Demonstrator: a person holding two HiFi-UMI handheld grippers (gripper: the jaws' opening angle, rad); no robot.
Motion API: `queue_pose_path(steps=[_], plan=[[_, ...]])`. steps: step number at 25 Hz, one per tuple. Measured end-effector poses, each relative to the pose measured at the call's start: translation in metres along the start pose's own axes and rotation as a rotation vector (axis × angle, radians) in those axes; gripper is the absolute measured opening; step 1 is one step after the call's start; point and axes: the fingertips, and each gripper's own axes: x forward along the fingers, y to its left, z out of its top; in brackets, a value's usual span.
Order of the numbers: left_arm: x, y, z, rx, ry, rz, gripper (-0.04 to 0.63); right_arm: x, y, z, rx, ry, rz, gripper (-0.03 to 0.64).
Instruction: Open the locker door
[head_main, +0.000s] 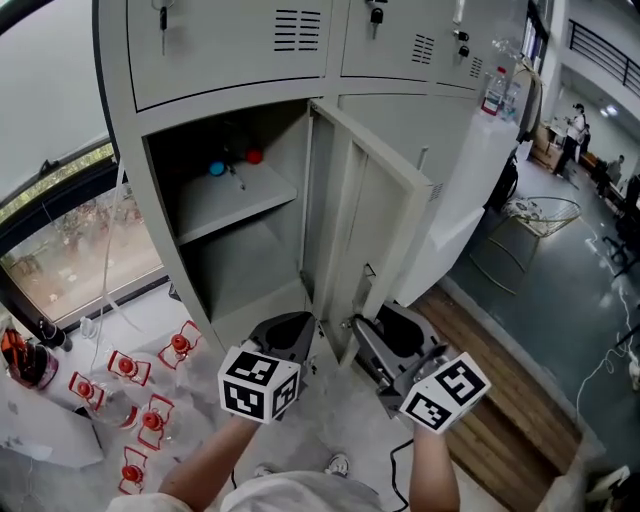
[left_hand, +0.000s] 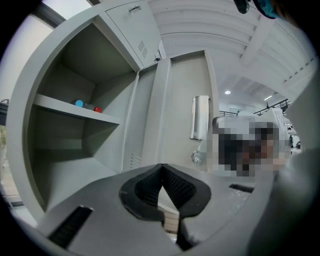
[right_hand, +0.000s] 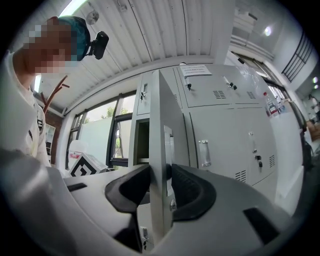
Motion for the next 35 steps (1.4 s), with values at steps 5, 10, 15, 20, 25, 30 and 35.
queue_pose_path(steps=[5, 10, 15, 20, 25, 30, 35], plan=[[0.01, -0.01, 0.002, 0.009, 0.002, -0.013, 0.006, -0.014, -0.024, 0.003, 0.004, -0.001, -0.059, 0.109], [0.02, -0.016, 0.002, 0.011, 0.007, -0.022, 0.006, -0.022, -0.044, 0.004, 0.002, -0.001, -0.102, 0.095], [0.029, -0.021, 0.001, 0.014, 0.013, -0.028, 0.006, -0.03, -0.069, 0.006, 0.03, -0.023, -0.147, 0.087], [0.041, -0.023, 0.0, 0.015, 0.02, -0.032, 0.006, -0.032, -0.091, 0.006, 0.025, -0.022, -0.173, 0.086], [0.052, -0.026, 0.003, 0.019, 0.017, -0.03, 0.006, -0.034, -0.11, 0.007, 0.023, -0.023, -0.192, 0.086], [0.06, -0.027, 0.006, 0.02, 0.015, -0.024, 0.006, -0.034, -0.13, 0.008, 0.034, -0.029, -0.21, 0.087], [0.066, -0.029, 0.005, 0.02, 0.017, -0.024, 0.006, -0.034, -0.144, 0.007, 0.031, -0.026, -0.226, 0.091]])
